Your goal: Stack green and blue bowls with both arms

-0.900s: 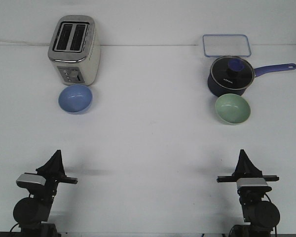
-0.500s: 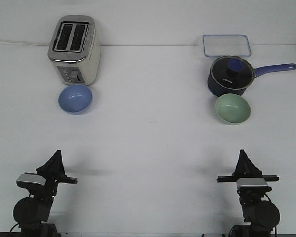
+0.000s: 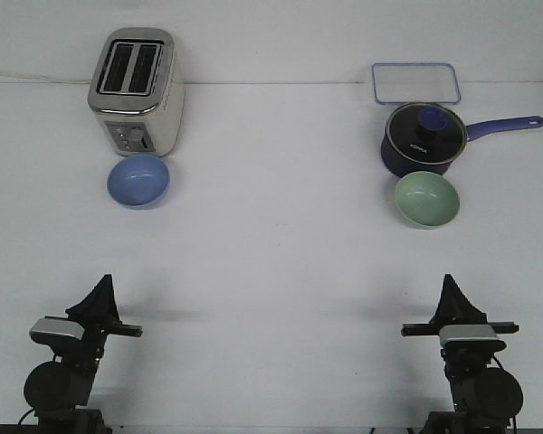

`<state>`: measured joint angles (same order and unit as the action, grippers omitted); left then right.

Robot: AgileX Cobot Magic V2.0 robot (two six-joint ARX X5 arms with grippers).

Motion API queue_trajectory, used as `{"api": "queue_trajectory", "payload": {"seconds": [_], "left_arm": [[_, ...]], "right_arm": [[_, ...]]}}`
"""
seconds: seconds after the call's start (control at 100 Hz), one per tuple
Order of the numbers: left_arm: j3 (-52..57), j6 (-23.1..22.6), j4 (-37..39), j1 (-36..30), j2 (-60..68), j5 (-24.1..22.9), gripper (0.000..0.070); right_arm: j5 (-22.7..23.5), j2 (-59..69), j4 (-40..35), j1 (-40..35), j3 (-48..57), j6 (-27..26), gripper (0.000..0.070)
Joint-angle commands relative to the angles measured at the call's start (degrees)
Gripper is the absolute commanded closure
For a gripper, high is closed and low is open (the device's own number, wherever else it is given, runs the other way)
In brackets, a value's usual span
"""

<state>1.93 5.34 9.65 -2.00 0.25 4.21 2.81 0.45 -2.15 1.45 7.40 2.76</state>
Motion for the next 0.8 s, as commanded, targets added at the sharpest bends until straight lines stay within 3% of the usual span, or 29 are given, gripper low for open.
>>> {"api": "queue_trajectory", "payload": {"seconds": [0.0,0.33,0.79], "left_arm": [[-1.14,-0.07,0.7,0.11,-0.07,-0.17,0.069],[-1.14,-0.07,0.72,0.11,-0.07,-0.17,0.069],[-1.14,-0.07,0.7,0.11,-0.07,-0.17,0.069]], "right_arm": [[-0.09,0.98,-1.09,-0.04,1.86,0.09,0.0697],[-0.26,13.51,-13.27,-0.04,16.57,0.04,0.0697],[-0.31,38.95,-36.61,-0.04,42.71,-0.15,0.0697]]}}
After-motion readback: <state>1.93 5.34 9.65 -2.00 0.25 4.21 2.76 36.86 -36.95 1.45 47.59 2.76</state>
